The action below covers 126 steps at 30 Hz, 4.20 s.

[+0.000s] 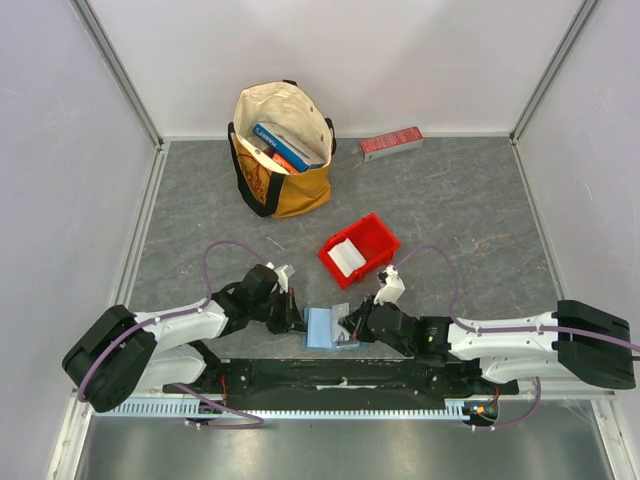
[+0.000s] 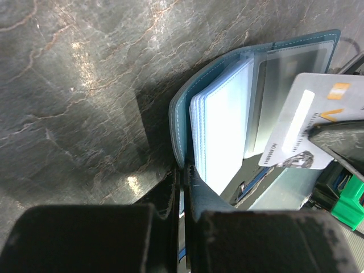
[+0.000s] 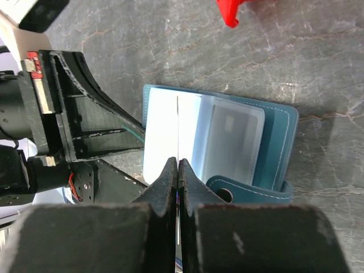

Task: Put the credit cards into the card holder
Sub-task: Insert the credit card into the card holder.

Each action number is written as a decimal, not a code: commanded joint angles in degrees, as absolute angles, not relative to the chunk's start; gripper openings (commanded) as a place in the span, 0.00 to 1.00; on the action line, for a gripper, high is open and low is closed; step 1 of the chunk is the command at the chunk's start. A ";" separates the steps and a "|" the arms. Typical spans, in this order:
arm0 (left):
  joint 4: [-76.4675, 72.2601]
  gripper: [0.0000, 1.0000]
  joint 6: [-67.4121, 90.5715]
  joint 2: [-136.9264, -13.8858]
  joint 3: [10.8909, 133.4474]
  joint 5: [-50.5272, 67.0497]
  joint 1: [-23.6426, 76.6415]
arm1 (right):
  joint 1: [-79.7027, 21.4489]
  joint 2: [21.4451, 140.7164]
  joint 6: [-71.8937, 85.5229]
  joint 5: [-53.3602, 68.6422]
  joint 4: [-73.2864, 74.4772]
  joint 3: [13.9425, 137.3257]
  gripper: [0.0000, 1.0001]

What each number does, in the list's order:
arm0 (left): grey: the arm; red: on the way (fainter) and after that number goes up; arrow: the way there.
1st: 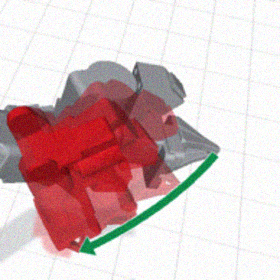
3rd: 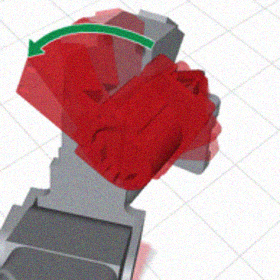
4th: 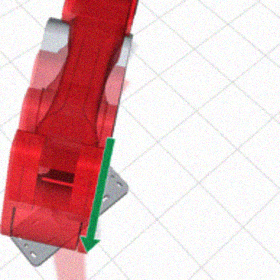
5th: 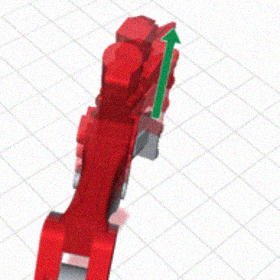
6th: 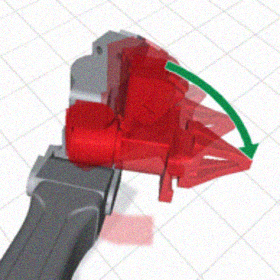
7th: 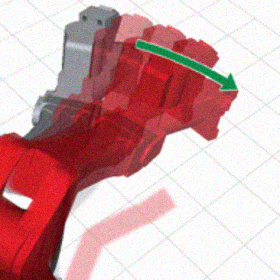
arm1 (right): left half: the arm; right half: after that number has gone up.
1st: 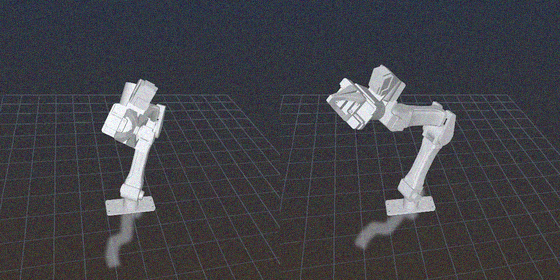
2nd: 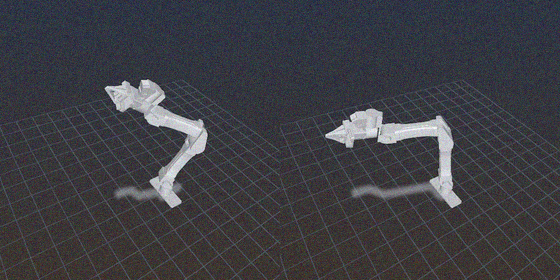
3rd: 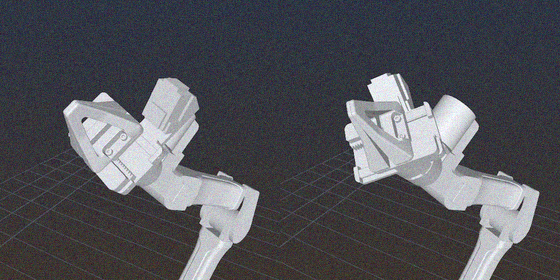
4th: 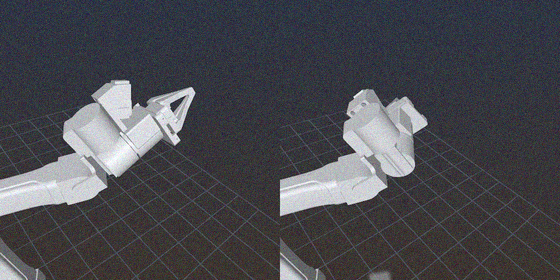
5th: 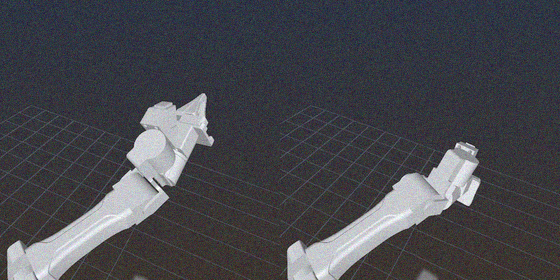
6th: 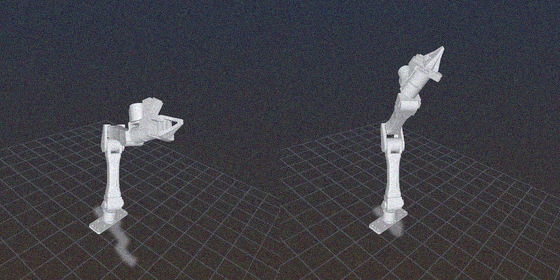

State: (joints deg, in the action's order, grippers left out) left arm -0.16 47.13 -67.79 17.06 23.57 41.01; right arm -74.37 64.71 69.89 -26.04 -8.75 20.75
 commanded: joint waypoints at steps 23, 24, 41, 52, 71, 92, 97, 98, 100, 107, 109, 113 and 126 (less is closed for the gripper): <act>-3.78 0.02 49.22 -69.61 16.00 22.85 41.22 | -72.07 71.36 77.78 -19.87 -28.47 10.99 0.00; -3.78 0.02 49.22 -69.52 16.00 22.68 41.22 | -71.81 71.63 77.96 -19.52 -29.09 10.99 0.00; -4.57 0.02 49.31 -70.40 15.73 22.76 41.22 | -69.43 80.33 79.01 -13.01 -41.56 9.23 0.00; -4.57 0.02 49.48 -69.61 15.47 22.94 41.22 | -68.91 78.23 79.02 -17.22 -37.63 9.22 0.00; -6.42 0.02 50.71 -68.82 14.41 23.73 41.22 | -68.99 85.17 80.07 -12.39 -36.84 13.00 0.00; -5.80 0.02 48.96 -70.14 16.08 23.64 41.22 | -69.96 82.35 69.44 -20.39 -0.89 29.52 0.62; -5.71 0.02 48.78 -70.49 16.35 23.82 41.22 | -71.98 84.99 68.64 -23.64 8.43 35.67 0.64; -5.71 0.02 48.78 -70.40 16.35 23.73 41.31 | -72.24 85.25 68.56 -23.73 9.05 36.21 0.64; -5.71 0.02 48.78 -70.40 16.44 23.73 41.31 | -72.68 85.43 68.55 -23.21 9.23 36.74 0.64; -5.54 0.02 48.87 -69.78 16.00 23.47 41.22 | -73.48 81.48 70.22 -26.28 13.44 35.07 0.67; -5.45 0.02 48.87 -69.70 16.00 23.55 41.22 | -73.48 81.04 70.31 -26.54 13.54 34.98 0.67; -5.45 0.02 48.87 -69.70 16.17 23.55 41.22 | -73.65 82.35 69.87 -26.80 14.93 36.29 0.67; -5.36 0.02 48.87 -69.52 16.00 23.64 41.22 | -74.18 81.74 66.36 -21.71 1.85 34.63 0.59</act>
State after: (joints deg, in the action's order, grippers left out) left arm -5.96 49.67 -69.63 15.40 24.38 41.01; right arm -73.54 81.89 68.20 -22.59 5.52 35.42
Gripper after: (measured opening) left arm 0.032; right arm 0.608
